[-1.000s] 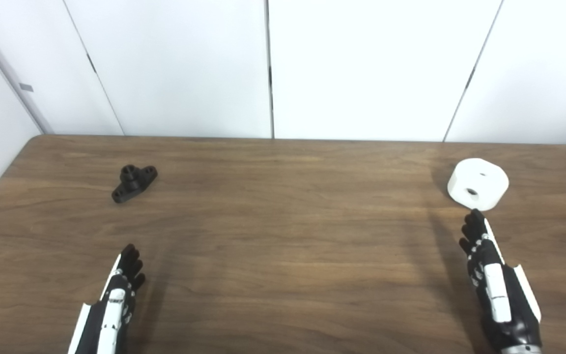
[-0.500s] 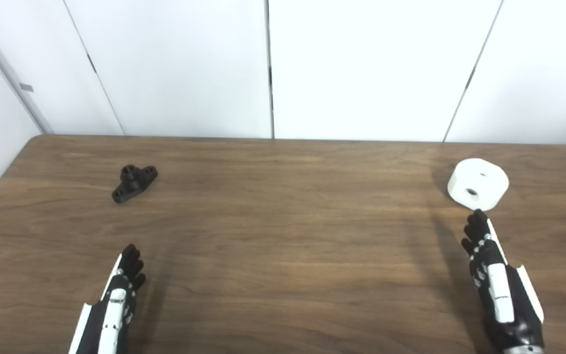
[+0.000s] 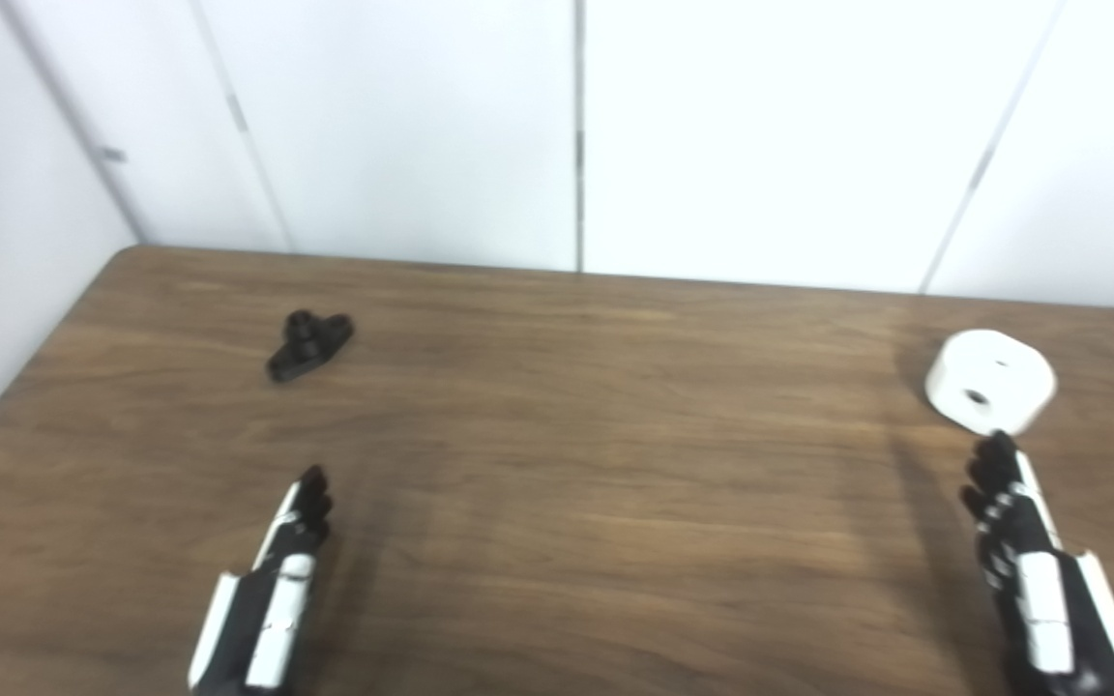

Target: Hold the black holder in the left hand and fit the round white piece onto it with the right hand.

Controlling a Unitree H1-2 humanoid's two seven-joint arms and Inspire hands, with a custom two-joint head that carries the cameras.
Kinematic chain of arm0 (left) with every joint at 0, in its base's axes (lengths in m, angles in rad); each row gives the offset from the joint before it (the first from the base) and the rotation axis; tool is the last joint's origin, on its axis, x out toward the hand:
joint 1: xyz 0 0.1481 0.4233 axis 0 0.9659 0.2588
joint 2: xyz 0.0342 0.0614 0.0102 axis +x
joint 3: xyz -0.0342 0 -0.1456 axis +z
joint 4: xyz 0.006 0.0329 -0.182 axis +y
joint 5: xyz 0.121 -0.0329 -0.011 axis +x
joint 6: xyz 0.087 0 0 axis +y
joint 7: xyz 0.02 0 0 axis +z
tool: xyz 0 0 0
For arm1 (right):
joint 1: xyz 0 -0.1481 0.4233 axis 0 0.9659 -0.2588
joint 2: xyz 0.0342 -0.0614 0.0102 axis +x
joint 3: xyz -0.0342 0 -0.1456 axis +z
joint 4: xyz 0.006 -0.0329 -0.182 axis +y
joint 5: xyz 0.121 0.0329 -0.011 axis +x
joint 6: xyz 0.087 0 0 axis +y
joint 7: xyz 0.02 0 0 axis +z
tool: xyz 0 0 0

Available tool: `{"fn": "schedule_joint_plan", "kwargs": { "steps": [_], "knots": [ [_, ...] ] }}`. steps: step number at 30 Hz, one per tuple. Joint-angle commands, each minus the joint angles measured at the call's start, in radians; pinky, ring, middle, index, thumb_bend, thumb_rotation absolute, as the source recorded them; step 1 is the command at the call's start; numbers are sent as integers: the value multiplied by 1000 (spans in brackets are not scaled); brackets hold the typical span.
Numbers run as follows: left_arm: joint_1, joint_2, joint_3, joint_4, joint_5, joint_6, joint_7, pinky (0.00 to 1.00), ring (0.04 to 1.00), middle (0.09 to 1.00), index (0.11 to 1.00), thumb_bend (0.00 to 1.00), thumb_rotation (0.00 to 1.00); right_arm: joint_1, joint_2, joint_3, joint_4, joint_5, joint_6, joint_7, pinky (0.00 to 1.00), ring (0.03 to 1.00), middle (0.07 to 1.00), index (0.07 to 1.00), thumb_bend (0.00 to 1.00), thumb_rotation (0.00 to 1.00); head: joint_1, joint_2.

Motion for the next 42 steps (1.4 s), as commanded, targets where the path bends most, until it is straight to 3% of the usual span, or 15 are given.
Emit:
{"fn": "schedule_joint_plan", "kwargs": {
  "steps": [1, 7, 10, 18, 26, 32, 36, 42],
  "knots": [
    [15, -33, -14, 6, 29, -21, 19, 1000, 1000, 1000, 977, 298, 863, 94, -51, 1, 49, 3, -25, 11, 1000, 1000, 1000, 1000, 516, 1000, 20, -14],
    [14, -37, -39, 28, 67, -42, 42, 1000, 1000, 1000, 974, 309, 842, 97, -72, 7, 65, 37, -25, 26, 1000, 1000, 1000, 1000, 511, 1000, 67, -57],
    [13, -42, -46, 37, 83, -48, 58, 1000, 1000, 1000, 964, 345, 831, 92, -88, 19, 87, 55, -57, 28, 1000, 1000, 1000, 1000, 493, 1000, 82, -71],
    [9, -36, -67, 55, 95, -49, 74, 1000, 1000, 1000, 959, 301, 738, 77, -102, 21, 150, 54, -112, 8, 1000, 1000, 1000, 1000, 539, 1000, 128, -103],
    [2, -45, -80, 49, 128, -40, 103, 1000, 999, 979, 933, 280, 647, 74, -115, 17, 157, 81, -105, 13, 1000, 1000, 1000, 1000, 522, 1000, 146, -97],
    [6, -54, -84, 30, 123, -6, 122, 1000, 1000, 993, 943, 291, 426, 66, -123, 19, 168, 77, -107, 11, 1000, 1000, 1000, 1000, 520, 1000, 140, -92],
    [9, -60, -77, 10, 175, 19, 160, 932, 979, 986, 945, 310, 307, 66, -124, 20, 170, 72, -111, 4, 1000, 1000, 1000, 1000, 554, 1000, 139, -90],
    [-13, -53, -55, -39, 241, 57, 207, 884, 945, 952, 920, 362, 299, 66, -125, 23, 176, 71, -118, -2, 1000, 1000, 1000, 1000, 544, 1000, 136, -84]
  ]
}}
